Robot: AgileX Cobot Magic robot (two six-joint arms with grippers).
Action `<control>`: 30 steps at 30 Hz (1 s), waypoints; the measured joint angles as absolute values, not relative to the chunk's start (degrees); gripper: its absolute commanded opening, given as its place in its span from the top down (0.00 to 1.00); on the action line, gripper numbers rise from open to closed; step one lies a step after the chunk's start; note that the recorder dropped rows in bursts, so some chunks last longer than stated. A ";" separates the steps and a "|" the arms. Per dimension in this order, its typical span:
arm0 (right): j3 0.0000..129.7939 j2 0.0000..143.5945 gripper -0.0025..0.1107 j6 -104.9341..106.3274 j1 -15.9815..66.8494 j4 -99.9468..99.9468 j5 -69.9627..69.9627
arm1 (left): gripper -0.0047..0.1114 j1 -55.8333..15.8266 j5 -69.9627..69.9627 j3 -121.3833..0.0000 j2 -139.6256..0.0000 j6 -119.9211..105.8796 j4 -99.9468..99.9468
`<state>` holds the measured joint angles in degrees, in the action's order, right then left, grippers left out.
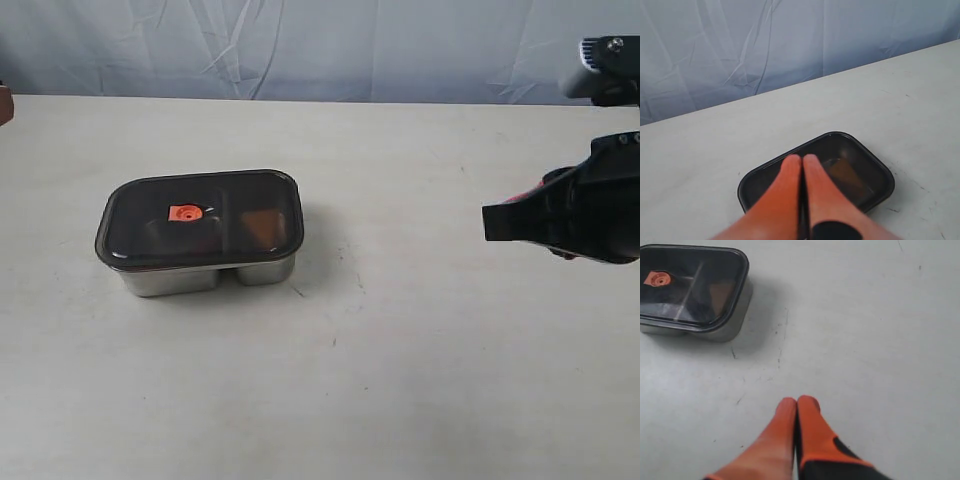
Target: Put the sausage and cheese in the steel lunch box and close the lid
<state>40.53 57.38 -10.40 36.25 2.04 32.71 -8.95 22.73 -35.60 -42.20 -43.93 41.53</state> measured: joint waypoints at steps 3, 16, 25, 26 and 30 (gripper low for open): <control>40.53 57.29 0.98 -10.40 36.25 1.92 32.59 | 0.96 -8.95 22.94 -35.60 -42.20 -43.93 41.53; 40.48 42.82 0.98 -9.73 17.88 -14.87 32.20 | 0.96 -8.95 22.59 -35.60 -42.20 -43.93 41.53; 35.47 16.36 0.98 -8.27 -11.61 -13.20 30.67 | 0.96 -8.95 22.59 -35.60 -42.20 -43.93 41.53; 34.81 14.96 0.98 -8.15 -12.33 -13.20 30.78 | 0.96 -8.95 22.59 -35.60 -42.20 -43.93 41.53; 29.25 12.46 0.98 -7.93 -13.00 -9.08 30.86 | 0.96 -8.95 22.59 -35.60 -42.20 -43.93 41.53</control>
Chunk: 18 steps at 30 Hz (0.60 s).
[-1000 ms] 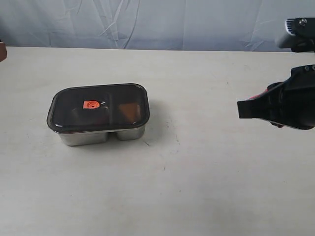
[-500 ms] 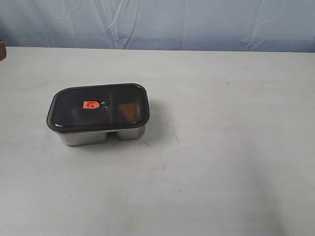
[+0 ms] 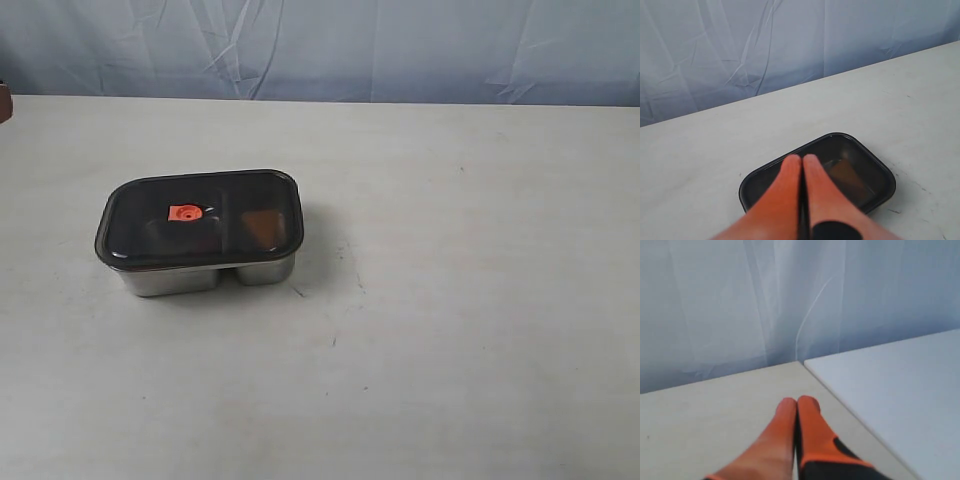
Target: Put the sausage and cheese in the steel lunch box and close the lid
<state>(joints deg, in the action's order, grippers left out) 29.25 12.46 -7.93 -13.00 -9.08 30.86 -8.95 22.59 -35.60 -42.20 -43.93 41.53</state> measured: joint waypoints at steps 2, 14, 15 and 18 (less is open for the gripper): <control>24.75 12.46 0.98 -7.93 -13.00 -6.33 30.30 | 0.96 -8.95 22.59 -35.60 -42.20 -43.93 41.53; 8.05 0.42 0.98 -7.93 -13.00 -5.24 26.32 | 0.96 -8.95 22.59 -35.60 -42.20 -43.93 41.53; 7.43 0.34 0.98 -7.93 -13.00 -5.24 26.03 | 0.96 -8.95 22.59 -35.60 -42.20 -43.93 41.53; 5.18 0.34 0.98 -7.93 -13.00 -5.24 25.40 | 0.96 -8.95 22.59 -35.60 -42.20 -43.93 41.53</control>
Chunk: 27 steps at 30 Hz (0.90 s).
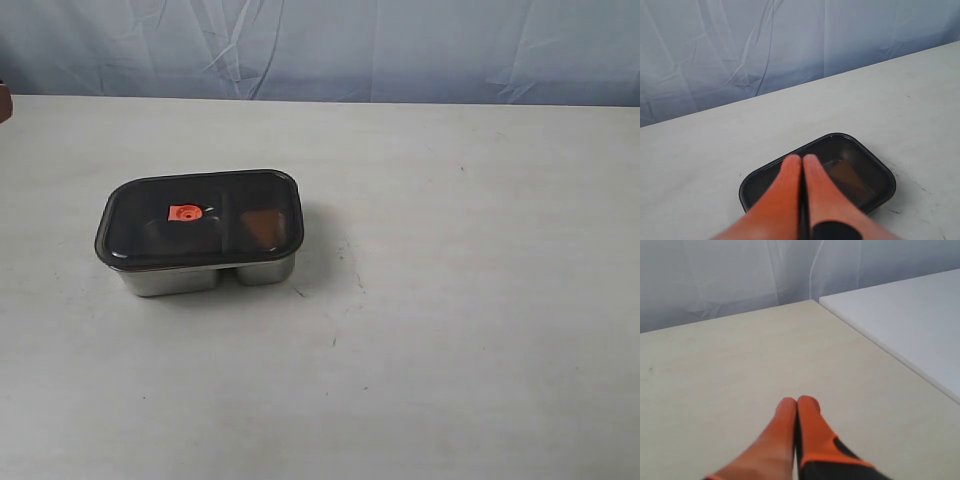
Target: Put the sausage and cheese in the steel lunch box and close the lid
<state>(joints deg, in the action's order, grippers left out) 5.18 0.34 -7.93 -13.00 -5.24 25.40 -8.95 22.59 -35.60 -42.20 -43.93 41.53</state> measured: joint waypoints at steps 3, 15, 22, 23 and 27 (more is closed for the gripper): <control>3.19 0.34 0.98 -7.93 -13.00 -5.12 24.66 | 0.96 -8.95 22.59 -35.60 -42.20 -43.93 41.53; 0.24 0.34 0.98 -5.69 -13.00 -3.53 21.92 | 0.96 -8.95 22.59 -35.60 -42.20 -43.93 41.53; 0.24 0.34 0.98 -1.53 -13.00 -1.31 21.67 | 0.96 -8.95 22.59 -35.60 -42.20 -43.93 41.53; 0.24 0.34 0.98 -1.44 -13.00 -0.87 21.67 | 0.96 -8.95 22.59 -35.60 -42.20 -43.93 41.53; 0.24 0.34 0.98 -1.31 -13.00 0.46 21.67 | 0.96 -8.95 22.59 -35.60 -42.20 -43.93 41.53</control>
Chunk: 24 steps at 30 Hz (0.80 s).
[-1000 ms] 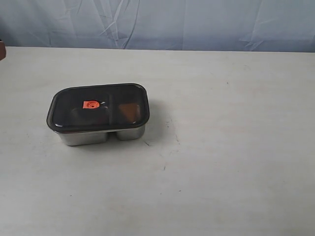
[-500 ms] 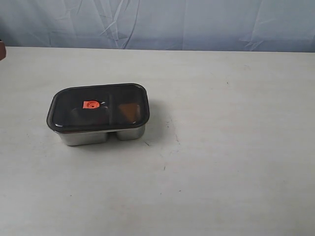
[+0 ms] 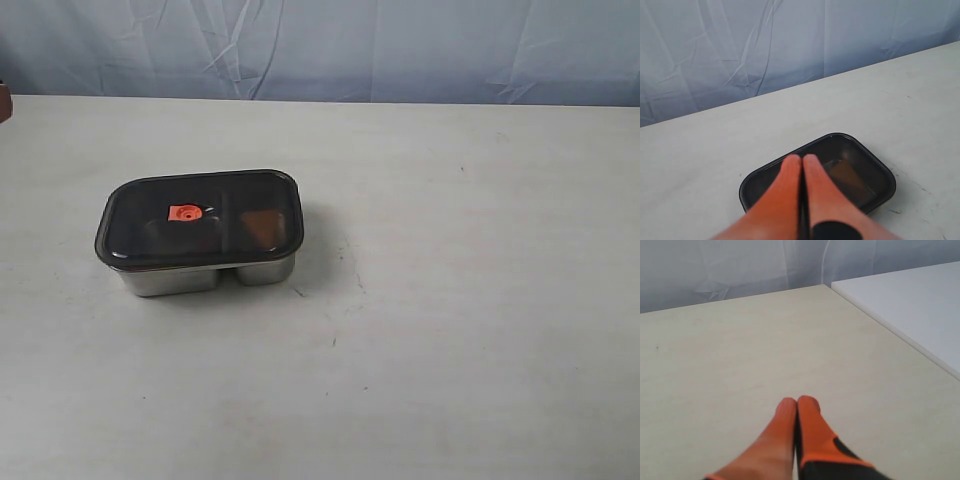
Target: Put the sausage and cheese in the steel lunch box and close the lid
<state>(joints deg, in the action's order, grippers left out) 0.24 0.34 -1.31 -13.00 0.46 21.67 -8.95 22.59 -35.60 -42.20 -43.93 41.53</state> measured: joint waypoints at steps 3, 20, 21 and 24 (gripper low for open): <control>0.24 0.34 0.98 -1.31 -13.00 0.61 21.67 | 0.96 -8.95 22.59 -35.60 -42.20 -43.93 41.53; 0.24 0.34 0.98 -1.20 -13.00 0.71 21.60 | 0.96 -9.54 10.65 -23.95 -32.65 -31.82 34.46; 0.24 0.34 0.98 -1.20 -13.00 0.71 21.60 | 0.96 -9.54 10.65 -21.67 -30.25 -25.93 30.67; 0.24 0.34 0.98 -1.20 -13.00 0.71 21.60 | 0.96 -6.77 16.33 -15.19 -21.63 -10.34 20.75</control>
